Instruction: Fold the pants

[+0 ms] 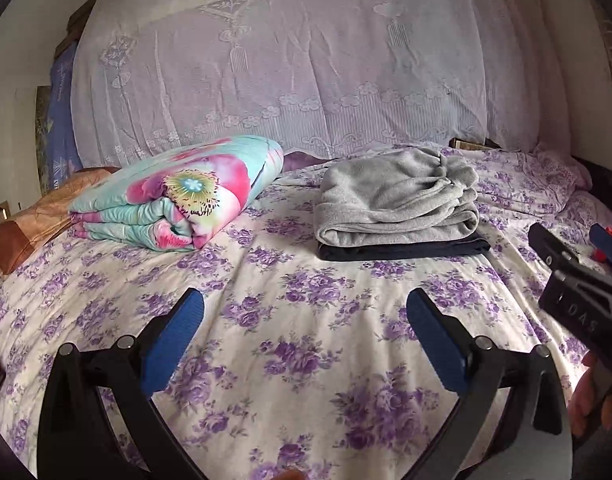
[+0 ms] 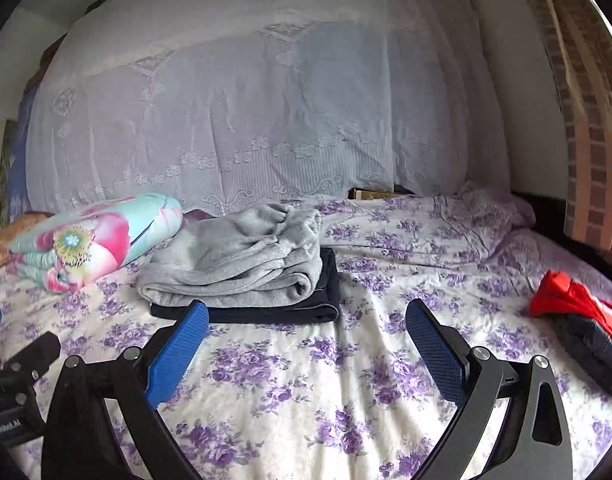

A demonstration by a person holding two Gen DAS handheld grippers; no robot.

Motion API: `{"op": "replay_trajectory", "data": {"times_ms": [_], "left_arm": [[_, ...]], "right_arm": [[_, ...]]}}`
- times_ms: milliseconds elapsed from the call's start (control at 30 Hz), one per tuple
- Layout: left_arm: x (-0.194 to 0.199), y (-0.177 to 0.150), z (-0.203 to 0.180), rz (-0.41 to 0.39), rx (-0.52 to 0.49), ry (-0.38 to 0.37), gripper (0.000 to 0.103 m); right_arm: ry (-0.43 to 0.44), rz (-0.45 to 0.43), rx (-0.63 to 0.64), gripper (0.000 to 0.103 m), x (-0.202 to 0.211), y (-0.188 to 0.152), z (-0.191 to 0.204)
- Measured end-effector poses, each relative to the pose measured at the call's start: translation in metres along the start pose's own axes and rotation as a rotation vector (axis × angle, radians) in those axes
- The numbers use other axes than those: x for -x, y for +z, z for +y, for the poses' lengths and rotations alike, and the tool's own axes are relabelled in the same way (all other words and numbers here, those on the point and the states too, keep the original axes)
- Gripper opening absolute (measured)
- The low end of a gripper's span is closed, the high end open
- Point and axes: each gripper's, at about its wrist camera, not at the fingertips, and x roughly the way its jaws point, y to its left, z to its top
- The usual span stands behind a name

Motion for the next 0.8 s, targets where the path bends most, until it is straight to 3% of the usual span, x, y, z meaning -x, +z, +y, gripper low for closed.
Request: {"op": "replay_trajectory", "data": {"times_ms": [133, 400, 567, 800], "left_arm": [[-0.007, 0.002, 0.004, 0.023, -0.003, 0.008, 0.099], [-0.024, 0.003, 0.004, 0.074, -0.016, -0.030, 0.099], [-0.020, 0.003, -0.004, 0.055, -0.055, -0.028, 0.099], [-0.018, 0.003, -0.006, 0.047, -0.056, -0.026, 0.099]], "right_arm": [[0.038, 0.152, 0.024, 0.099, -0.024, 0.005, 0.006], [0.125, 0.260, -0.135, 0.099, -0.049, -0.002, -0.018], [0.164, 0.238, -0.162, 0.099, -0.047, -0.003, -0.017], [0.163, 0.183, -0.041, 0.099, -0.034, 0.003, 0.006]]}}
